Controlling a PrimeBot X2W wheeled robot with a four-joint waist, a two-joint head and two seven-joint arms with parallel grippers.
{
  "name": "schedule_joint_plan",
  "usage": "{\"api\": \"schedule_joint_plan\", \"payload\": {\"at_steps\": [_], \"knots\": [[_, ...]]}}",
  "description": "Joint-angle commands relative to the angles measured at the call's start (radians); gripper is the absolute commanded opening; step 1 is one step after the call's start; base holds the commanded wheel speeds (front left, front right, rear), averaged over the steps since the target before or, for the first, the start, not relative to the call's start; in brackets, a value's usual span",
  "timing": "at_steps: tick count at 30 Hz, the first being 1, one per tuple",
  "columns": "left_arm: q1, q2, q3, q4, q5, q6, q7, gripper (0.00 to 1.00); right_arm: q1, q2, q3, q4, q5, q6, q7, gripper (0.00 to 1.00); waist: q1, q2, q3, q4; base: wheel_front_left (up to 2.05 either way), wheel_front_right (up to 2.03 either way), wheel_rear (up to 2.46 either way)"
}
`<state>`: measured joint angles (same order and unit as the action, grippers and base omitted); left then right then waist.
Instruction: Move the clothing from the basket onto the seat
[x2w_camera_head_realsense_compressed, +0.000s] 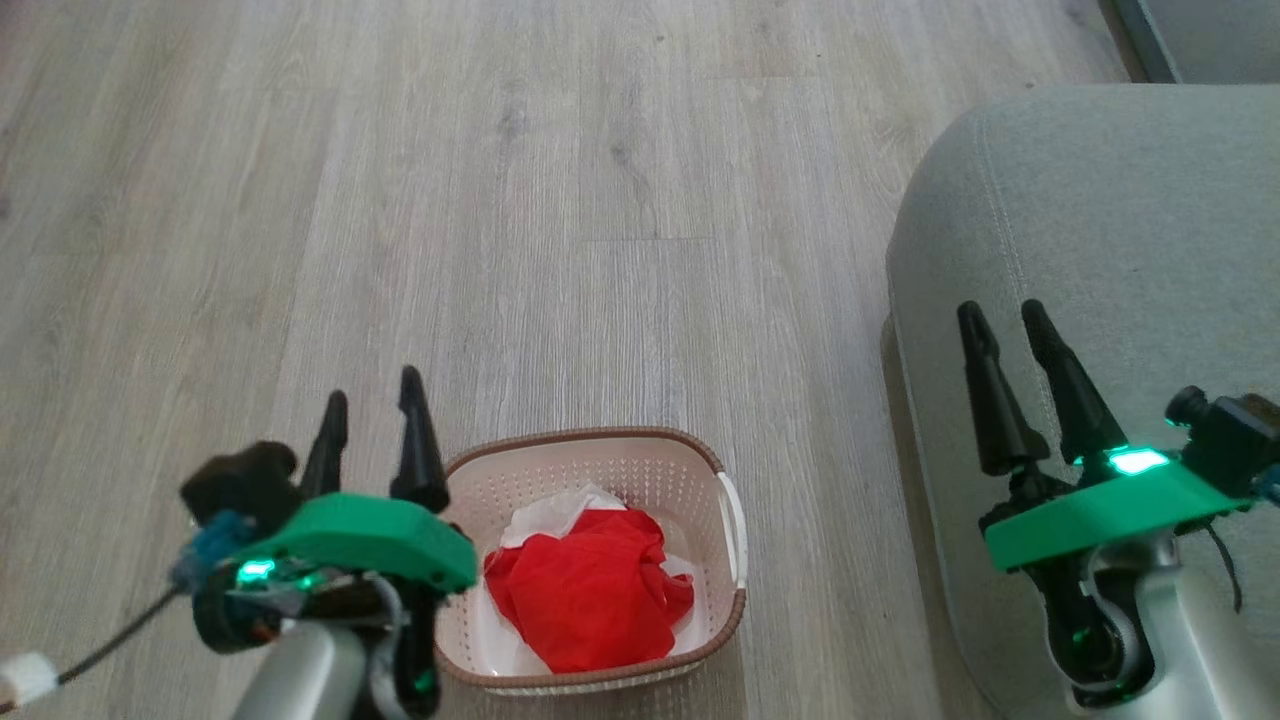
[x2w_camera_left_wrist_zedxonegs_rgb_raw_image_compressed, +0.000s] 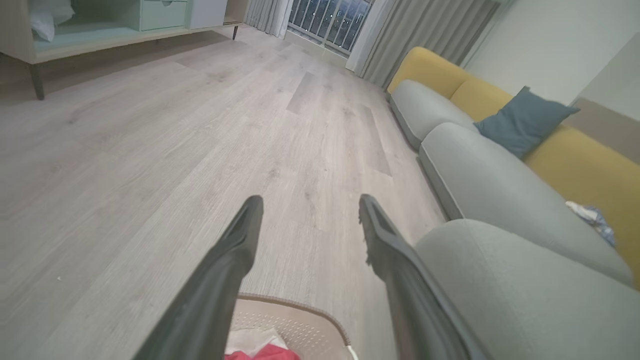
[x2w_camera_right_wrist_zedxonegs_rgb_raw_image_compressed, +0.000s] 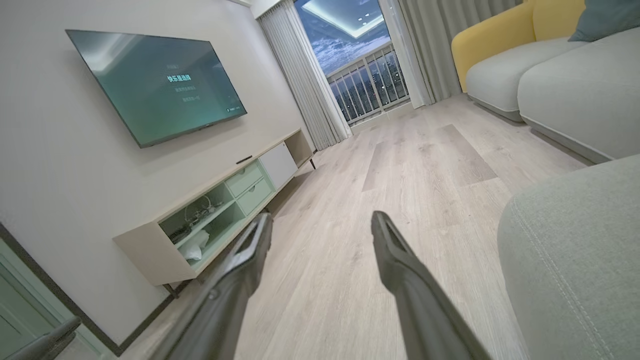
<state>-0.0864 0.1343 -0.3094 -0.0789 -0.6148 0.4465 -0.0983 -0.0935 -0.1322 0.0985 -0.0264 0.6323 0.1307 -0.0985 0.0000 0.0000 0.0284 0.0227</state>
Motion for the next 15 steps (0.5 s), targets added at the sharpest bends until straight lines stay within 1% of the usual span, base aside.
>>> {"api": "schedule_joint_plan", "payload": {"at_steps": [1,4,8,11,15], "knots": [[-0.069,0.020,-0.001,-0.035,0.031,0.024,-0.013,1.00,-0.057,-0.019,0.016,-0.040,-0.032,0.000,-0.014,1.00,0.0000,0.0000,0.000,0.000,0.00,0.00,0.00],[-0.078,0.040,-0.063,-0.018,0.043,0.082,-0.022,1.00,-0.054,-0.018,0.020,-0.040,-0.070,0.000,-0.023,1.00,0.0000,0.0000,0.001,-0.001,0.00,0.00,0.00],[-0.092,0.054,-0.107,-0.009,0.073,0.135,-0.034,1.00,-0.044,0.006,0.004,-0.037,-0.081,0.000,-0.035,1.00,0.0000,0.0000,0.002,0.001,0.00,0.00,0.00],[-0.106,0.065,-0.139,-0.020,0.113,0.172,-0.043,1.00,-0.048,0.001,0.009,-0.053,-0.112,0.000,-0.044,1.00,0.0000,0.0000,0.004,0.004,0.00,0.00,0.00],[-0.126,0.081,-0.185,-0.047,0.171,0.240,-0.055,1.00,-0.051,0.002,0.014,-0.064,-0.159,0.000,-0.056,1.00,0.0000,0.0000,0.007,0.006,0.00,0.00,0.00]]}}
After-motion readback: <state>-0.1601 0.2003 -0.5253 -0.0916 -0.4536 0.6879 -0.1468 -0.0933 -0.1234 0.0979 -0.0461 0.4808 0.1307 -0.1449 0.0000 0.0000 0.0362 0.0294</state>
